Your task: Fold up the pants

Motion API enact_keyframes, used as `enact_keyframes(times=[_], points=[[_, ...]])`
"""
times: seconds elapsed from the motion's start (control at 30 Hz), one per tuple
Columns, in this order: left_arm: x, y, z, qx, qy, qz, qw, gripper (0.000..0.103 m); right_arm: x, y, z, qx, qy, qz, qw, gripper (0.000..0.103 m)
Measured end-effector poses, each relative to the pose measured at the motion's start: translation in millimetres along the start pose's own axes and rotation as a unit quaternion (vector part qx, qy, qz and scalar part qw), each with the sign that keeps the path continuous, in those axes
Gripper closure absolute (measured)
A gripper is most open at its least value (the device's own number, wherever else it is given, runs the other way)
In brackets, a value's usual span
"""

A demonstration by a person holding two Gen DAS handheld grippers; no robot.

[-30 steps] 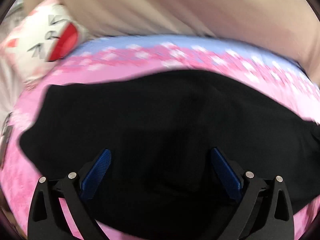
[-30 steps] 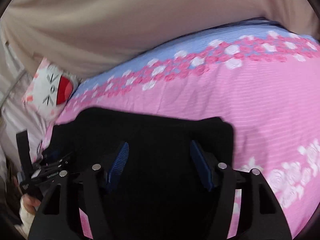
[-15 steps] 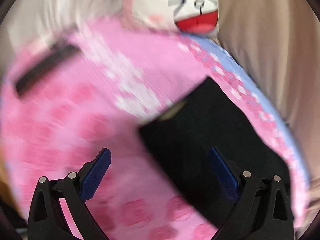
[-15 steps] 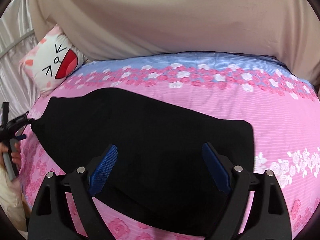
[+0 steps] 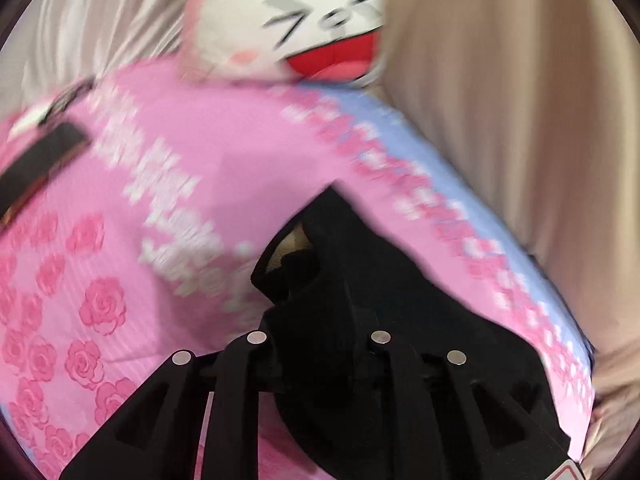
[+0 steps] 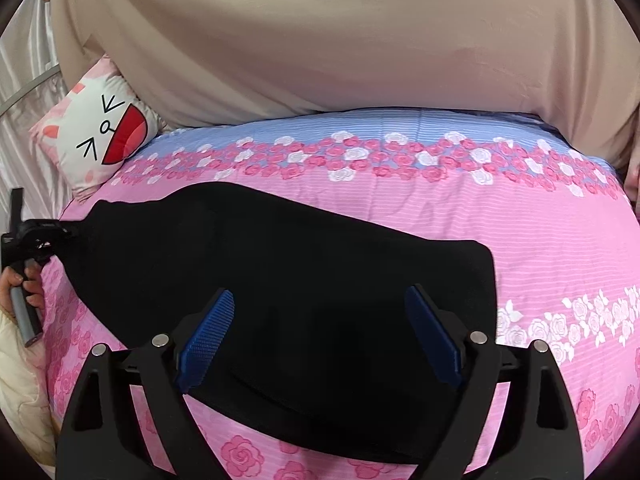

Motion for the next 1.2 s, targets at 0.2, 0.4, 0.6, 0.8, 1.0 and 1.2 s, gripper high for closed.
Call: enact_keyframes(times=[0.2, 0.4, 0.6, 0.8, 1.0, 1.2], points=[[-53, -21, 143, 0.145, -0.089, 0.035, 0.9848, 0.09, 2, -4, 32, 0.037, -0.008, -0.008, 0.999, 0.012], [-65, -102, 276, 0.254, -0.193, -0.019, 0.9474, 0.09, -18, 0, 76, 0.056, -0.036, 0.019, 0.998, 0.012], [-44, -185, 349, 0.307, -0.223, -0.084, 0.9215, 0.09, -42, 1, 140, 0.097, -0.067, 0.043, 0.992, 0.012], [-33, -236, 385, 0.341, -0.215, -0.112, 0.9086, 0.09, -57, -6, 190, 0.131, -0.09, 0.049, 0.986, 0.012], [-19, -288, 400, 0.379, -0.204, -0.149, 0.8901, 0.09, -59, -17, 215, 0.157, -0.092, 0.043, 0.982, 0.012], [-6, -332, 396, 0.443, -0.149, -0.133, 0.8737, 0.086, -57, -24, 220, 0.16, -0.092, 0.037, 0.982, 0.012]])
Point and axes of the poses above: each gripper's, at about its wrist camera, not at the fingertips, and x roughly the way its jaws point, z to its right, y to its top, the point moved 9 cm from there along x, roughly the way its jaws point, and after that the axes turned 7 degrees about -y, right-handed, at the moved point
